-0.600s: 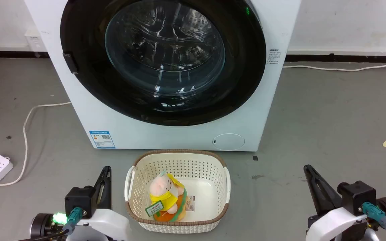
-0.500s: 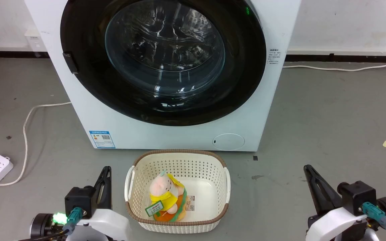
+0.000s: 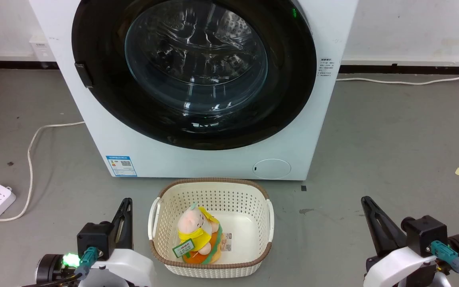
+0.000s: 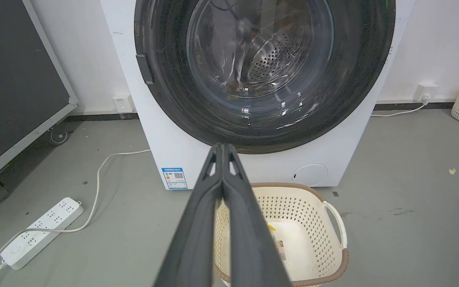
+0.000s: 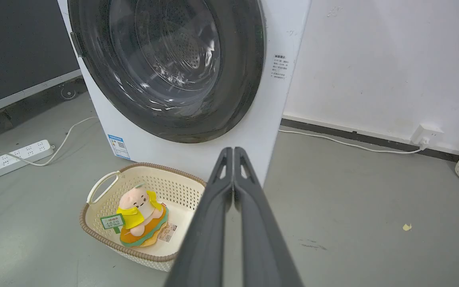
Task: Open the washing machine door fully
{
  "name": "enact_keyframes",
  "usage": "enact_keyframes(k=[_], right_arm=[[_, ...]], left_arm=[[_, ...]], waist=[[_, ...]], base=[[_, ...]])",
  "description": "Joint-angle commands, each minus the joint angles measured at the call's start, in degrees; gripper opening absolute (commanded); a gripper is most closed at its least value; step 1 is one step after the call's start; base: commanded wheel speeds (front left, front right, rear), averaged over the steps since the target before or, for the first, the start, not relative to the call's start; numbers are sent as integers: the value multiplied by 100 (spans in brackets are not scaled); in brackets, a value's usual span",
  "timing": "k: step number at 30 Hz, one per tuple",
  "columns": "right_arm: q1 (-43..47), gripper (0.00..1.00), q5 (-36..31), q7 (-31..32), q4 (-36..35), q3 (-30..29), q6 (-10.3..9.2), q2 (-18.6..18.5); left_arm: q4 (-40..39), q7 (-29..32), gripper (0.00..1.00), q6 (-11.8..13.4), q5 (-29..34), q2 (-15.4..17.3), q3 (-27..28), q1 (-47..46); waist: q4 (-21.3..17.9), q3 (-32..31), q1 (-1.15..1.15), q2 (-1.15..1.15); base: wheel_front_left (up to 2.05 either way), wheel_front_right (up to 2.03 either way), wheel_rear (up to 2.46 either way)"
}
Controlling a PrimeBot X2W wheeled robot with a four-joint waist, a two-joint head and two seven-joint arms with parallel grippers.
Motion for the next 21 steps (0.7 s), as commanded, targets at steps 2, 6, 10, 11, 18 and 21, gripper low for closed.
enact_keyframes(k=[2,6,10,11,18,21], right_arm=[[6,0,-42,8,16,-4,-4,30],[6,0,-42,8,16,-4,-4,30],[6,0,-42,8,16,-4,-4,30],[6,0,-42,8,16,-4,-4,30],[6,0,-42,8,16,-4,-4,30],[6,0,-42,8,16,-4,-4,30]], left_arm=[[-21,2,0,13,16,11,4,9],[-21,2,0,13,16,11,4,9],[-21,2,0,13,16,11,4,9],[-21,2,0,13,16,11,4,9],[-21,2,0,13,16,11,4,9],[-21,2,0,13,16,11,4,9]], waist=[[0,0,0,0],[0,0,0,0],[0,0,0,0],[0,0,0,0],[0,0,0,0],[0,0,0,0]], base=[[0,0,0],[0,0,0],[0,0,0],[0,0,0],[0,0,0],[0,0,0]])
